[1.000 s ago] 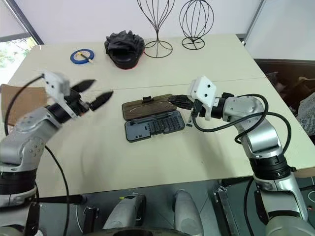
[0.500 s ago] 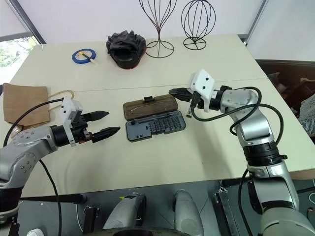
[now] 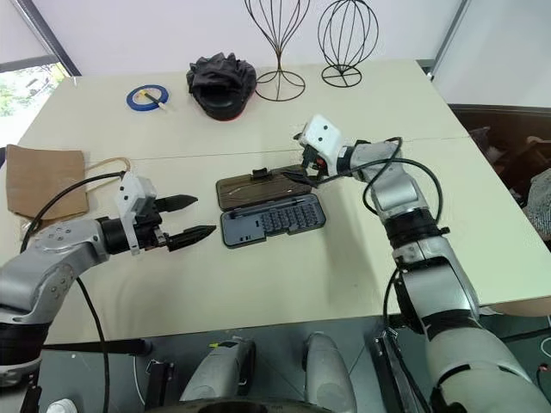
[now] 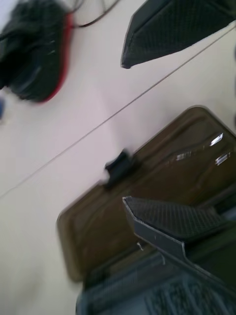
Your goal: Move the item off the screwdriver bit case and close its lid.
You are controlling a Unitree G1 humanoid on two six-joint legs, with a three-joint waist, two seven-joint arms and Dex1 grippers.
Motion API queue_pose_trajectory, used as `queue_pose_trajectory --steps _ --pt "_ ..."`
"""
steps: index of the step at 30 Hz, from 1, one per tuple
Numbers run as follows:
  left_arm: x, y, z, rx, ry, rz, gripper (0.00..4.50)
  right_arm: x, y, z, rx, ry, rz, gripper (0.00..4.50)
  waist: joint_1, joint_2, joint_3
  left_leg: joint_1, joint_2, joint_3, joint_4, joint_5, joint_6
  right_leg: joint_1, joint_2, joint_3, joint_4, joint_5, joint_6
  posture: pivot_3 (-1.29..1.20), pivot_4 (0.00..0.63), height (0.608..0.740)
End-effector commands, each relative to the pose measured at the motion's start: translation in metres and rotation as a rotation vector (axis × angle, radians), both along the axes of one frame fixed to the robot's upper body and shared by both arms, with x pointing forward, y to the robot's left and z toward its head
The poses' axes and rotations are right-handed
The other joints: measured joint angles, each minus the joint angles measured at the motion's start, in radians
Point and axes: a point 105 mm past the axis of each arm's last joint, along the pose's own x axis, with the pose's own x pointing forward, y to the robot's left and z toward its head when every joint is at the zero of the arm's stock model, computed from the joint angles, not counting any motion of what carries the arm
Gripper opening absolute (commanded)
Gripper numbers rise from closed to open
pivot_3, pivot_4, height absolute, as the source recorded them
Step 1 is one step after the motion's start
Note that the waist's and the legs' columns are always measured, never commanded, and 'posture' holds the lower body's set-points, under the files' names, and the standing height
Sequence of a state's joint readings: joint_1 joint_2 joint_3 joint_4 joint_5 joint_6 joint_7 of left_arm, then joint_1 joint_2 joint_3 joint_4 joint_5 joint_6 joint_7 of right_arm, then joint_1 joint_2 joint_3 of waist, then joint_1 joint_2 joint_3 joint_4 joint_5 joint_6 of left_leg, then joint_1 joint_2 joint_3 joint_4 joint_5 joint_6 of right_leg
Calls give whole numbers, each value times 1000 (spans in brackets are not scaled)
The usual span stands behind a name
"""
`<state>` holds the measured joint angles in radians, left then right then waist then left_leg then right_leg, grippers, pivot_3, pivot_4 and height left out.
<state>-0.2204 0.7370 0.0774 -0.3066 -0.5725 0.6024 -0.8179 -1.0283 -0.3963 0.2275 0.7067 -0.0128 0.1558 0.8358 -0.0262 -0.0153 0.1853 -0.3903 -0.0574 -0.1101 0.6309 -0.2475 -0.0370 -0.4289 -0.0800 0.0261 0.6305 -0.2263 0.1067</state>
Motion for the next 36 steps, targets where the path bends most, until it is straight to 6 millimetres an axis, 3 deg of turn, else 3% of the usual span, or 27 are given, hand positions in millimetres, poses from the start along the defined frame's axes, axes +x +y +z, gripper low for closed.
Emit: queue_pose_trajectory --steps 1,9,19,23,29,36 --pt "2 -3 7 10 -52 -10 4500 17 7 10 -17 12 -97 4466 -5 0 0 0 0 0 -1 1 -1 0 0 0 0 0 0 0 150 740" --pt "2 -2 6 23 -75 24 4500 39 -3 -8 -103 68 -343 4466 -17 0 0 -1 -1 -2 -2 1 -2 -1 0 0 0 0 0 0 150 740" --pt "1 0 2 38 -81 45 4500 32 -6 -32 -99 214 -405 4466 -20 2 1 -1 -1 -2 -3 1 -2 -2 1 0 1 0 0 0 150 740" --pt "1 1 0 50 -84 46 4500 27 -3 -39 -99 244 -388 3154 -19 2 1 -1 -1 -2 -3 1 -2 -2 1 0 1 0 0 0 150 740" --pt "7 5 0 62 -95 56 4500 15 -3 -48 -89 310 -397 32 -16 2 0 -1 -1 -2 -2 1 -2 -2 0 0 1 0 0 0 150 740" --pt "16 13 4 80 -130 84 4500 -12 -8 -46 -10 472 -541 32 -11 2 0 -1 -1 -4 -2 1 -2 -1 -1 -1 1 0 0 0 150 740"
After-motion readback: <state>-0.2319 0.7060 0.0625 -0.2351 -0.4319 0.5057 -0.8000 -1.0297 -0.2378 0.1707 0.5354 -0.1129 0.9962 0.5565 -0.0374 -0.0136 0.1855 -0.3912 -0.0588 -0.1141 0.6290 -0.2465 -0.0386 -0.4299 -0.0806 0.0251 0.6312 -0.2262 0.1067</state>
